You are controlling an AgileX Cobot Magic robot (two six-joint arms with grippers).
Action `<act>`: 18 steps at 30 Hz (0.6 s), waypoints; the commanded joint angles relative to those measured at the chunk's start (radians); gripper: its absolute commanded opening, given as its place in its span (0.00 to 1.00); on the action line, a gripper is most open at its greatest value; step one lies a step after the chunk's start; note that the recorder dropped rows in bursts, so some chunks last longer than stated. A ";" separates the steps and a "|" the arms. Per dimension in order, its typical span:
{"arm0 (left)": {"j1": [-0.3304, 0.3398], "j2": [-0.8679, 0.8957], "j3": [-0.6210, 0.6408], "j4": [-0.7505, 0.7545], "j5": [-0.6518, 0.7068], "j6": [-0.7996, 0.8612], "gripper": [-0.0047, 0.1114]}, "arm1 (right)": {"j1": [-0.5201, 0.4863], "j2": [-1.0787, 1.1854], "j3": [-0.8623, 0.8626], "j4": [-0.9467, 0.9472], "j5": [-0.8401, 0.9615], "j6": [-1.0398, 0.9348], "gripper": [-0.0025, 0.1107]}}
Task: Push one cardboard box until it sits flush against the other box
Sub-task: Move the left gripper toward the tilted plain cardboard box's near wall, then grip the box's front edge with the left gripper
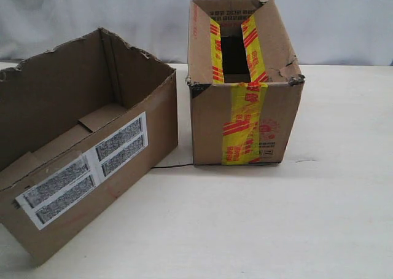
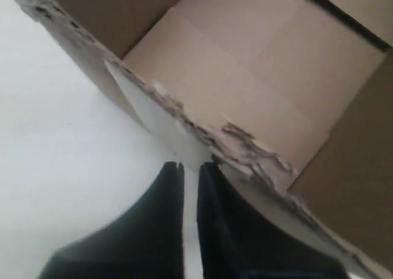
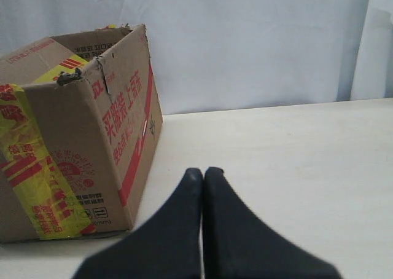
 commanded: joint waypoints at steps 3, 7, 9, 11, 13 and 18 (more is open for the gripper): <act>0.000 0.025 0.004 -0.404 -0.034 0.413 0.04 | 0.003 -0.003 0.005 -0.001 0.001 -0.009 0.02; 0.000 0.025 0.006 -0.476 -0.033 0.483 0.04 | 0.003 -0.003 0.005 -0.001 0.001 -0.009 0.02; 0.000 0.025 0.043 -0.575 -0.082 0.595 0.04 | 0.003 -0.003 0.005 -0.001 0.001 -0.009 0.02; 0.000 0.025 0.103 -0.694 -0.138 0.746 0.04 | 0.003 -0.003 0.005 -0.001 0.001 -0.009 0.02; 0.000 0.025 0.113 -0.738 -0.151 0.776 0.04 | 0.003 -0.003 0.005 -0.001 0.001 -0.009 0.02; 0.000 0.025 0.127 -0.764 -0.200 0.792 0.04 | 0.003 -0.003 0.005 -0.001 0.001 -0.009 0.02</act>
